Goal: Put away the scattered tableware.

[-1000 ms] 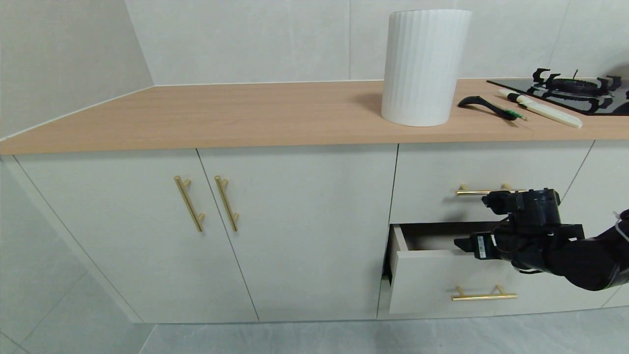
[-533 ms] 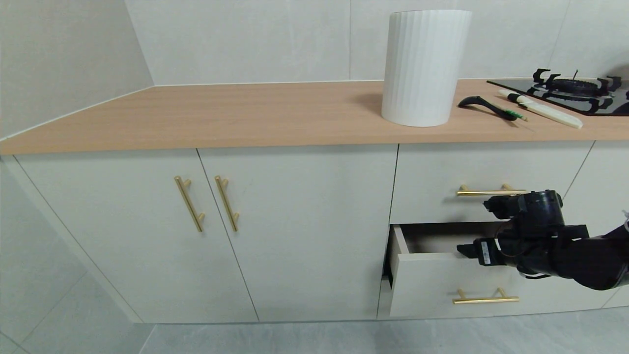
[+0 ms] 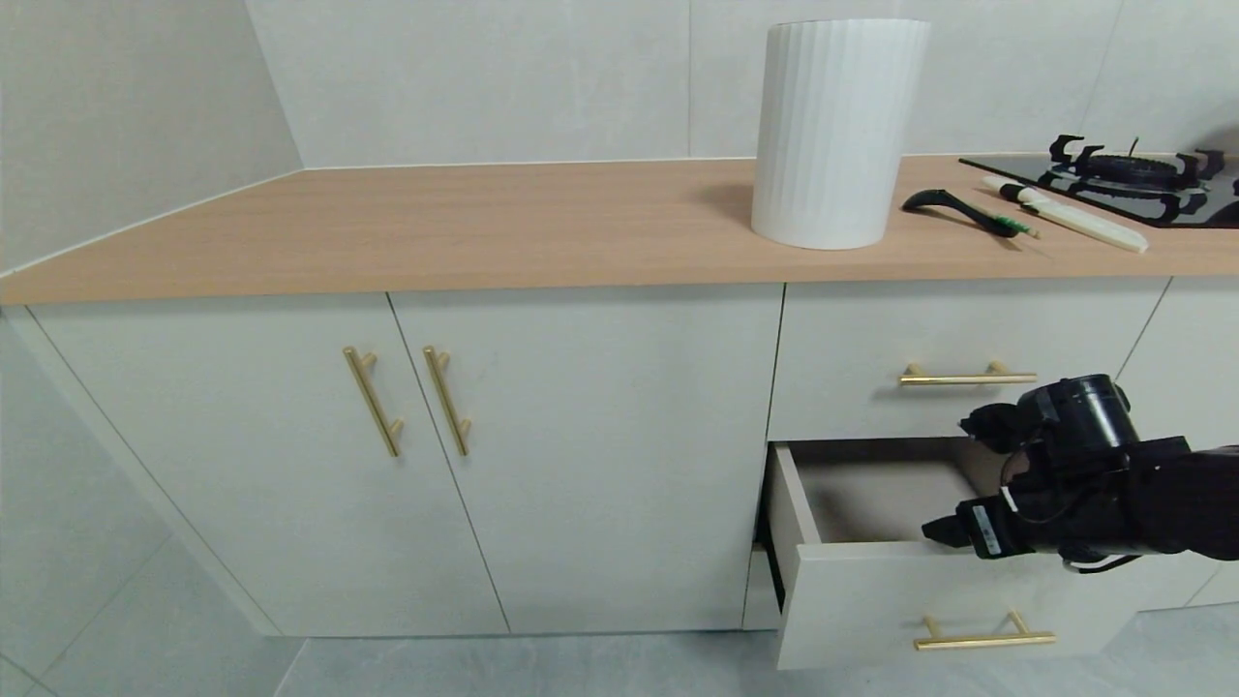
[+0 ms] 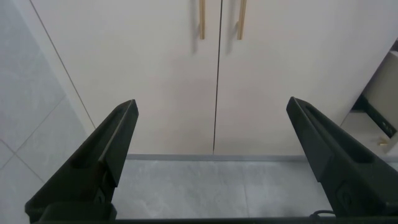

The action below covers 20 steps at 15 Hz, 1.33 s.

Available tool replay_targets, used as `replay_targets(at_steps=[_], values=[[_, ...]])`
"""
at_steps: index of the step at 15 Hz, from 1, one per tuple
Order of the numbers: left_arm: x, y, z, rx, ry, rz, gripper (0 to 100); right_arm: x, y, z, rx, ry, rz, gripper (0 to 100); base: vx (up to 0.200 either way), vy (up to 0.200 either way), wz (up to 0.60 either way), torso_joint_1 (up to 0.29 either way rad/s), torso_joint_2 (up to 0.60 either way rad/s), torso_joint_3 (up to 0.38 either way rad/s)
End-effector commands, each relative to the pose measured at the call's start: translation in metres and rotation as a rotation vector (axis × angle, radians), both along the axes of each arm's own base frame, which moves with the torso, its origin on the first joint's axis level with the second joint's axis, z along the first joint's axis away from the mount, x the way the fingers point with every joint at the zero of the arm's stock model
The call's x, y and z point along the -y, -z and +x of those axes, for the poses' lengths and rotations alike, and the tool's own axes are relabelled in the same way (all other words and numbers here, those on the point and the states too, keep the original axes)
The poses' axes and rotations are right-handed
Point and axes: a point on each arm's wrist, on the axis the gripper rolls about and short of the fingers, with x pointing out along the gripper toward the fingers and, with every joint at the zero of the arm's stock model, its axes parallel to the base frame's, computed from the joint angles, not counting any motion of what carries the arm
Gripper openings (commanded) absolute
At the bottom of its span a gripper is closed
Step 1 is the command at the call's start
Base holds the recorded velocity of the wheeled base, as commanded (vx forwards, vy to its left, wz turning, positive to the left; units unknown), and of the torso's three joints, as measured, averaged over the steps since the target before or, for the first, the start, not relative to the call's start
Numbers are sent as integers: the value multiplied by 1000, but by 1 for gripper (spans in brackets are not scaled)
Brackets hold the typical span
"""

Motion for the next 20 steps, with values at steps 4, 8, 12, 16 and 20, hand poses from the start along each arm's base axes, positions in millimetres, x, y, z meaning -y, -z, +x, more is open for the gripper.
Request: replay_targets(at_steps=[4, 8, 12, 16, 20], values=[[0, 0, 0, 0, 0, 0, 100, 2, -9, -20, -100, -58, -39, 100, 0, 0, 0, 0, 0, 0], [0, 0, 0, 0, 0, 0, 100, -2, -19, -42, -232, -105, -77, 100, 0, 0, 0, 0, 0, 0], [0, 0, 0, 0, 0, 0, 100, -6, -29, -55, -407, -145, -114, 100, 0, 0, 0, 0, 0, 0], [0, 0, 0, 0, 0, 0, 100, -6, -30, -56, -414, -152, -117, 100, 0, 0, 0, 0, 0, 0], [0, 0, 0, 0, 0, 0, 100, -11, -31, -68, -545, -214, -166, 100, 0, 0, 0, 0, 0, 0]])
